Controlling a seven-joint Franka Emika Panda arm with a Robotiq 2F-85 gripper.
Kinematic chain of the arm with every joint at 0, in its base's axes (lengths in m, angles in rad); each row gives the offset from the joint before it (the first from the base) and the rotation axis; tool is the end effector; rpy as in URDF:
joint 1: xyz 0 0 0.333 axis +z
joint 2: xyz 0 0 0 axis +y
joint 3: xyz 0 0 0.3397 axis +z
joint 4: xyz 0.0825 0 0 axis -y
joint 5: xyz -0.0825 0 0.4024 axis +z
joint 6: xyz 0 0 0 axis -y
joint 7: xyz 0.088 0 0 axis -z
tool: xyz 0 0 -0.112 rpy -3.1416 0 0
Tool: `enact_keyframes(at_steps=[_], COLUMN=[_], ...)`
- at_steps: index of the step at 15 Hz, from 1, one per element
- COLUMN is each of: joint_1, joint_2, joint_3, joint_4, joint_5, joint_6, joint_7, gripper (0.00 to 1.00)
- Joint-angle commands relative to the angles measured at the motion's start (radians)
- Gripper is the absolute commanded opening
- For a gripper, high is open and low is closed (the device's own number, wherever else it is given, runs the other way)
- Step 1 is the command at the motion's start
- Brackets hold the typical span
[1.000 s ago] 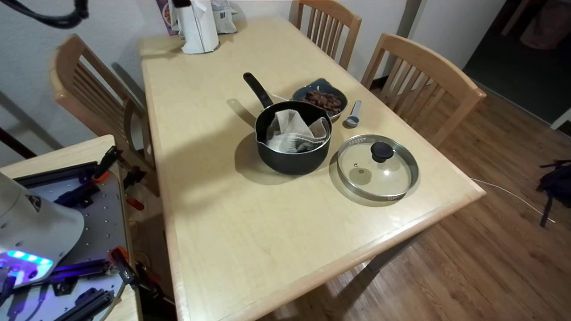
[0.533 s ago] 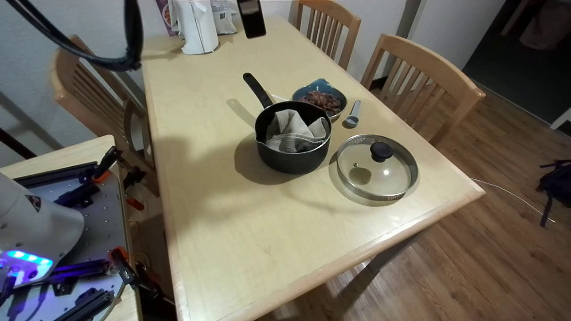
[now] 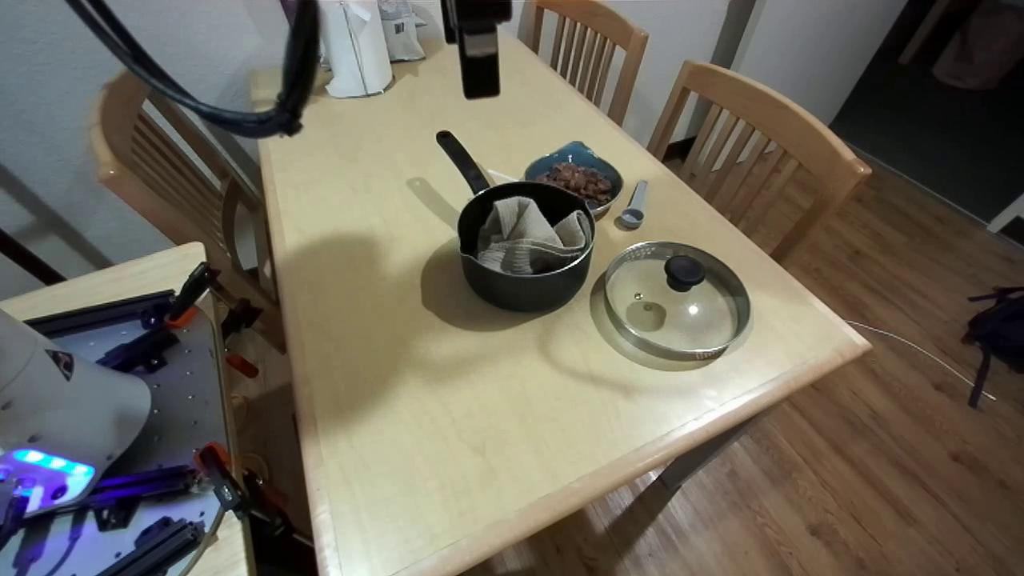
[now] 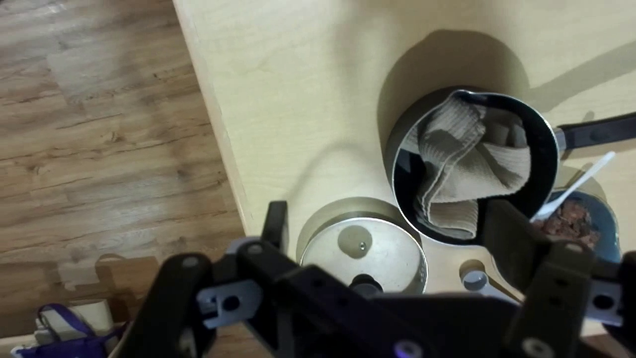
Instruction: Put the lid on the black pot
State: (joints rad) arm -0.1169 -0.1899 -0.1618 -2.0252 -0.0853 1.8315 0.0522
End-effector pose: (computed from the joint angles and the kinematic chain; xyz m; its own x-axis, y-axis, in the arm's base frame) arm 0.4918 -0.1534 0.5430 0.9536 -0.3011 -0.0037 -0.3005 -0.9524 0.0521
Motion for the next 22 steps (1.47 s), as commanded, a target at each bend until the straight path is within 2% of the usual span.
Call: enact_keyframes(at_steps=[1,2,3,5,7,10,11,13,17,18,20,22], joint_1=[-0.023,-0.026,-0.021,-0.028,-0.029,-0.034,-0.039,-0.060,-0.095,-0.082,-0.090,-0.095], joint_2=[0.224,0.268,0.152,0.236,0.268,0.298,0.345,0.444,0.621,0.539,0.610,0.613], joint_3=[-0.021,-0.022,-0.014,-0.018,-0.017,-0.020,-0.026,-0.037,-0.034,-0.036,-0.036,-0.030], joint_4=[0.237,0.286,0.152,0.231,0.260,0.231,0.248,0.290,0.388,0.311,0.353,0.349], joint_5=[-0.046,-0.069,-0.034,-0.047,-0.048,-0.051,-0.064,-0.030,-0.009,-0.038,-0.037,-0.039], joint_6=[-0.159,-0.209,-0.117,-0.161,-0.171,0.078,0.171,0.270,0.336,0.326,0.339,0.357], joint_7=[-0.138,-0.129,-0.088,-0.101,-0.101,-0.102,-0.083,-0.082,-0.107,-0.092,-0.091,-0.125], gripper=[1.00,1.00,1.00,1.00,1.00,1.00,1.00,1.00,1.00,1.00,1.00,1.00])
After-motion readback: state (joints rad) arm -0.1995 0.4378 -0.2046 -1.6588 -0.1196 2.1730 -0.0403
